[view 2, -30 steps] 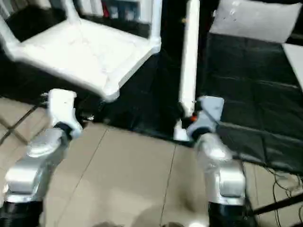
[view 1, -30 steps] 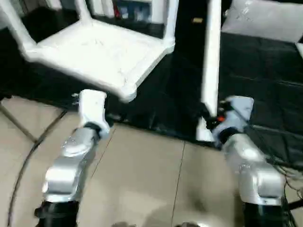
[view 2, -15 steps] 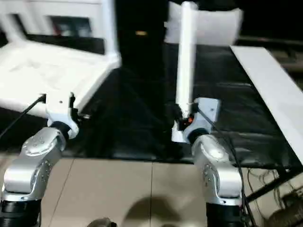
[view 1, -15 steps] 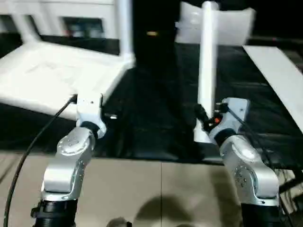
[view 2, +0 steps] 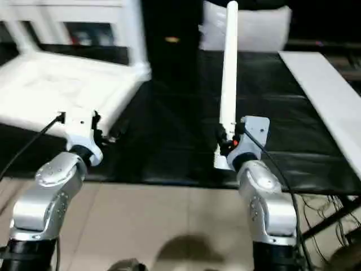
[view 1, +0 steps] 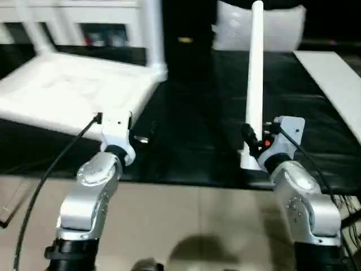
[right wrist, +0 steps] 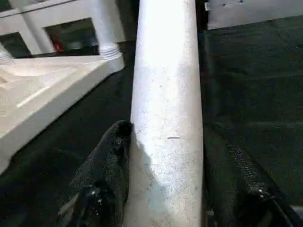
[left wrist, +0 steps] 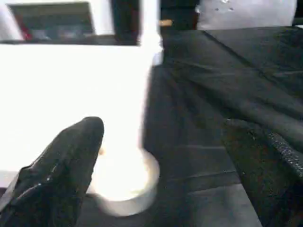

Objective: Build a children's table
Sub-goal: Pick table leg

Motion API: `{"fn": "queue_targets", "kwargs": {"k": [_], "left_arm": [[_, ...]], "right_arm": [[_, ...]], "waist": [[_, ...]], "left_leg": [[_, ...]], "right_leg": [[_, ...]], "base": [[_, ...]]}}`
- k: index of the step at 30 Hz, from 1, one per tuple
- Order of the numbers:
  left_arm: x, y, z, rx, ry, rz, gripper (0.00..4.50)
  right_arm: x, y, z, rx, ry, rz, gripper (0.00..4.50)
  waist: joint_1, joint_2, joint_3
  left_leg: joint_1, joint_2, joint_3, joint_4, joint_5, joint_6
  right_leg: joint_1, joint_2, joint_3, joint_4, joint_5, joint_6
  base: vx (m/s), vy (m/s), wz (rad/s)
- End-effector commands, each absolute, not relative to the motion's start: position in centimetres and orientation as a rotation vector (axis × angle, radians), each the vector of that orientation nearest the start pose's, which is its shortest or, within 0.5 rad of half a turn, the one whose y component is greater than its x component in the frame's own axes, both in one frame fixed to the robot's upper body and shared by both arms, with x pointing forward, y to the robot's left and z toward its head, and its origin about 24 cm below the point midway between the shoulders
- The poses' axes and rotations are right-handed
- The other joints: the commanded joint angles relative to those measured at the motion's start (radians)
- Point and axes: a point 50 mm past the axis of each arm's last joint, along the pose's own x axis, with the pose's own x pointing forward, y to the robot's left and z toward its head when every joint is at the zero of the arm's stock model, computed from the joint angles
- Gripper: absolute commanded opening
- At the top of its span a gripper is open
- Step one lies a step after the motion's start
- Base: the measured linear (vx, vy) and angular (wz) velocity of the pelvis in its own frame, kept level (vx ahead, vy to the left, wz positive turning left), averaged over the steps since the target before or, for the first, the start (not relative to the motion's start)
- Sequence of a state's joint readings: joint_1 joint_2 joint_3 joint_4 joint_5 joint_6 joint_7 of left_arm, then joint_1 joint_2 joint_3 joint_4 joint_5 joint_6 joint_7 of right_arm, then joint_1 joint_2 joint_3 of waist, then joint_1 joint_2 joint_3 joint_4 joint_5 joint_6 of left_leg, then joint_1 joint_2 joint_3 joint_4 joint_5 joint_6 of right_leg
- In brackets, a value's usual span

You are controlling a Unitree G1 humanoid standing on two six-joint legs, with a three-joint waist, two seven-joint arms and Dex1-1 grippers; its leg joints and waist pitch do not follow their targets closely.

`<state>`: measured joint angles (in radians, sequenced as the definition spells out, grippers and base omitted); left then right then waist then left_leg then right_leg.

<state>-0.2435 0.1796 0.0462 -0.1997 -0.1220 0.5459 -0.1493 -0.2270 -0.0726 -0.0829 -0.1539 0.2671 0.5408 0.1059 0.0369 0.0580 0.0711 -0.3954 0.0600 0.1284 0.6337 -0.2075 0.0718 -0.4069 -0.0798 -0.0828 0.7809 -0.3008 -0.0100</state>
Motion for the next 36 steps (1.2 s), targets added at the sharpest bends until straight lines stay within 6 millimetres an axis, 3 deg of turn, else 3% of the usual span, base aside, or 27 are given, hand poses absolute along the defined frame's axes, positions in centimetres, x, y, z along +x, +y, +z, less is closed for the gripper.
{"fn": "queue_targets", "kwargs": {"k": [1, 2, 3, 4, 5, 6, 7, 8, 9, 10, 11, 12, 13, 14, 15, 17, 18, 19, 20, 21, 23, 24, 26, 28, 30, 31, 36], "left_arm": [[29.1, 15.7, 10.5, 0.051, 0.108, -0.204, 4.5], [29.1, 15.7, 10.5, 0.051, 0.108, -0.205, 4.5], [29.1, 15.7, 10.5, 0.051, 0.108, -0.205, 4.5], [29.1, 15.7, 10.5, 0.051, 0.109, -0.207, 4.5], [29.1, 15.7, 10.5, 0.052, 0.109, -0.207, 4.5], [29.1, 15.7, 10.5, 0.052, 0.109, -0.207, 4.5], [29.1, 15.7, 10.5, 0.052, 0.109, -0.208, 4.5], [29.1, 15.7, 10.5, 0.053, 0.108, -0.209, 4.5], [29.2, 15.7, 10.6, 0.068, 0.105, -0.205, 4.5], [29.3, 15.6, 10.7, 0.066, 0.099, -0.211, 4.5], [29.3, 15.6, 10.7, 0.066, 0.098, -0.212, 4.5], [29.3, 15.4, 10.8, 0.091, 0.099, -0.227, 4.5], [29.3, 15.3, 10.8, 0.099, 0.1, -0.23, 4.5], [29.4, 15.1, 10.8, 0.105, 0.098, -0.238, 4.5], [29.4, 15.0, 10.9, 0.088, 0.096, -0.243, 4.5], [29.5, 14.8, 11.1, 0.062, 0.088, -0.249, 4.5], [29.5, 14.6, 11.3, 0.045, 0.081, -0.265, 4.5], [29.6, 14.2, 11.8, 0.01, 0.072, -0.296, 4.5], [29.6, 14.2, 11.8, 0.01, 0.072, -0.296, 4.5], [29.7, 14.1, 12.1, -0.017, 0.065, -0.309, 4.5], [30.0, 13.8, 12.8, -0.082, 0.051, -0.34, 4.5], [30.5, 13.4, 13.8, -0.174, 0.029, -0.387, 4.5], [30.8, 13.1, 14.5, -0.232, 0.011, -0.422, 4.5], [31.1, 12.4, 15.5, -0.326, -0.013, -0.485, 4.5], [31.3, 11.6, 16.2, -0.415, -0.015, -0.535, 4.5], [31.3, 11.2, 16.5, -0.481, -0.008, -0.565, 4.5], [31.6, 8.4, 17.9, -0.768, 0.06, -0.73, 4.5]], "right_arm": [[28.9, -15.7, 9.3, 0.184, 0.127, 0.156, 1.86], [28.9, -15.7, 9.3, 0.184, 0.127, 0.156, 1.86], [28.9, -15.7, 9.3, 0.184, 0.127, 0.156, 1.86], [28.9, -15.7, 9.3, 0.183, 0.126, 0.155, 1.86], [28.9, -15.7, 9.4, 0.183, 0.126, 0.155, 1.86], [28.9, -15.7, 9.4, 0.183, 0.125, 0.154, 1.86], [28.9, -15.7, 9.4, 0.182, 0.125, 0.154, 1.86], [28.9, -15.7, 9.4, 0.182, 0.124, 0.154, 1.86], [28.9, -15.7, 9.4, 0.182, 0.122, 0.153, 1.86], [28.9, -15.7, 9.5, 0.181, 0.12, 0.153, 1.86], [28.9, -15.7, 9.5, 0.18, 0.119, 0.153, 1.86], [29.0, -15.7, 9.6, 0.179, 0.112, 0.152, 1.86], [29.0, -15.7, 9.6, 0.179, 0.109, 0.152, 1.86], [29.0, -15.7, 9.7, 0.172, 0.101, 0.15, 1.86], [29.1, -15.8, 9.8, 0.164, 0.096, 0.15, 1.86], [29.2, -15.8, 9.9, 0.158, 0.093, 0.151, 1.86], [29.3, -15.9, 10.0, 0.156, 0.089, 0.151, 1.86], [29.6, -16.0, 10.5, 0.152, 0.072, 0.174, 1.86], [29.6, -16.0, 10.5, 0.152, 0.072, 0.174, 1.86], [29.8, -16.0, 10.7, 0.151, 0.06, 0.194, 1.86], [30.0, -15.8, 11.4, 0.173, 0.024, 0.256, 1.86], [30.3, -15.5, 12.0, 0.2, -0.009, 0.333, 1.86], [30.4, -15.4, 12.3, 0.238, -0.025, 0.374, 1.86], [30.7, -15.2, 12.7, 0.33, -0.049, 0.437, 1.86], [30.9, -15.0, 13.3, 0.443, -0.07, 0.509, 1.86], [30.9, -14.9, 13.6, 0.499, -0.078, 0.561, 1.86], [30.4, -13.9, 14.7, 0.655, -0.089, 0.795, 1.86]], "waist": [[-0.02, 0.01, -0.047], [-0.019, -0.02, -0.053], [-0.012, -0.047, -0.057], [0.002, -0.072, -0.061], [-0.006, -0.047, -0.069], [-0.015, -0.053, -0.048], [0.0, -0.056, -0.039], [0.007, -0.055, -0.042], [0.009, -0.032, -0.054], [-0.002, -0.001, -0.061], [-0.063, 0.026, -0.07], [-0.057, 0.035, -0.064], [-0.043, 0.034, -0.062], [-0.036, 0.046, -0.062], [-0.036, 0.038, -0.069], [-0.024, 0.025, -0.071], [-0.017, 0.011, -0.07], [-0.005, -0.008, -0.061], [-0.005, -0.008, -0.061], [0.025, -0.033, -0.059], [0.039, -0.035, -0.045], [0.034, -0.023, -0.044], [0.01, -0.01, -0.043], [0.007, -0.019, -0.045], [0.011, -0.03, -0.049], [0.024, -0.032, -0.056], [0.037, -0.036, -0.083]], "left_leg": [[0.071, 0.12, -0.056, -0.19, -0.339, 0.124], [0.063, 0.12, -0.056, -0.216, -0.443, 0.03], [0.045, 0.113, -0.04, -0.209, -0.494, -0.054], [-0.042, 0.035, -0.104, 0.2, -0.245, -0.119], [-0.09, 0.034, -0.133, 0.228, -0.227, -0.151], [-0.124, 0.04, -0.151, 0.251, -0.209, -0.183], [-0.07, 0.051, -0.134, 0.201, -0.203, -0.241], [-0.04, 0.063, -0.12, 0.142, -0.171, -0.212], [-0.021, 0.088, -0.107, 0.007, -0.06, -0.11], [0.008, 0.087, -0.102, -0.054, 0.038, -0.062], [0.098, 0.147, -0.157, -0.097, 0.035, 0.044], [0.076, 0.157, -0.165, -0.112, -0.008, 0.039], [0.069, 0.194, -0.173, -0.115, -0.109, -0.159], [0.073, 0.204, -0.186, -0.132, -0.157, -0.259], [0.095, 0.241, -0.22, -0.14, -0.169, -0.291], [0.087, 0.247, -0.218, -0.135, -0.119, -0.191], [0.072, 0.219, -0.205, -0.132, -0.113, -0.128], [0.028, 0.155, -0.153, -0.1, -0.15, -0.124], [0.028, 0.155, -0.153, -0.1, -0.15, -0.124], [-0.001, 0.109, -0.091, -0.045, -0.126, -0.094], [0.008, 0.127, -0.076, -0.047, -0.085, -0.074], [0.013, 0.153, -0.077, -0.077, -0.144, -0.08], [0.021, 0.177, -0.084, -0.115, -0.35, -0.124], [0.022, 0.167, -0.072, -0.117, -0.409, -0.135], [0.012, 0.162, -0.061, -0.105, -0.329, -0.106], [0.004, 0.162, -0.048, -0.095, -0.177, -0.056], [0.005, 0.169, -0.04, -0.074, 0.058, 0.072]], "right_leg": [[-0.007, 0.031, -0.052, -0.013, -0.039, 0.026], [0.019, -0.001, -0.025, -0.051, -0.049, 0.014], [0.038, -0.051, 0.017, -0.093, -0.095, 0.007], [0.029, -0.344, 0.229, -0.321, -0.384, 0.068], [0.079, -0.343, 0.227, -0.295, -0.42, 0.047], [0.097, -0.335, 0.179, -0.291, -0.44, 0.021], [0.104, -0.245, 0.095, -0.285, -0.363, -0.159], [0.105, -0.214, 0.075, -0.29, -0.341, -0.21], [0.119, -0.135, 0.042, -0.269, -0.266, -0.272], [0.096, -0.046, 0.007, -0.231, -0.228, -0.249], [-0.007, 0.051, -0.006, -0.085, -0.087, -0.133], [0.009, 0.042, -0.005, -0.067, -0.051, -0.101], [0.011, 0.024, 0.017, -0.111, 0.07, -0.068], [0.018, 0.024, 0.02, -0.112, 0.072, -0.057], [0.01, 0.009, 0.037, -0.105, 0.031, -0.013], [0.014, -0.011, 0.058, -0.099, 0.005, 0.017], [0.027, -0.025, 0.073, -0.113, 0.039, -0.001], [0.059, -0.079, 0.108, -0.191, 0.122, -0.059], [0.059, -0.079, 0.108, -0.191, 0.122, -0.059], [0.101, -0.176, 0.147, -0.242, 0.088, -0.089], [0.091, -0.157, 0.135, -0.263, -0.16, -0.128], [0.081, -0.119, 0.115, -0.255, -0.262, -0.158], [0.064, -0.076, 0.095, -0.23, -0.258, -0.179], [0.064, -0.096, 0.104, -0.231, -0.191, -0.198], [0.077, -0.113, 0.111, -0.235, -0.167, -0.215], [0.086, -0.112, 0.108, -0.232, -0.073, -0.23], [0.082, -0.098, 0.087, -0.188, 0.269, -0.282]], "base": [[-0.115, 0.244, -0.01], [-0.121, 0.223, -0.13], [-0.11, 0.201, -0.02], [-0.11, 0.201, -0.02], [-0.043, 0.176, -0.1], [-0.031, 0.227, -0.42], [-0.031, 0.227, -0.42], [-0.076, 0.296, -0.33], [-0.077, 0.317, -0.01], [-0.077, 0.317, -0.01], [-0.059, 0.313, 0.1], [-0.068, 0.291, 0.14], [-0.068, 0.291, 0.14], [-0.073, 0.235, 0.1], [-0.061, 0.152, 0.06], [-0.064, 0.127, 0.08], [-0.077, 0.048, 0.06], [-0.077, 0.048, 0.06], [-0.085, -0.005, 0.0], [-0.087, -0.039, 0.0], [-0.085, -0.039, -0.01], [-0.072, -0.013, -0.05], [-0.036, -0.007, -0.02], [0.0, 0.0, 0.0], [0.0, 0.0, 0.0], [0.0, 0.0, 0.0], [0.0, 0.0, 0.0]]}}
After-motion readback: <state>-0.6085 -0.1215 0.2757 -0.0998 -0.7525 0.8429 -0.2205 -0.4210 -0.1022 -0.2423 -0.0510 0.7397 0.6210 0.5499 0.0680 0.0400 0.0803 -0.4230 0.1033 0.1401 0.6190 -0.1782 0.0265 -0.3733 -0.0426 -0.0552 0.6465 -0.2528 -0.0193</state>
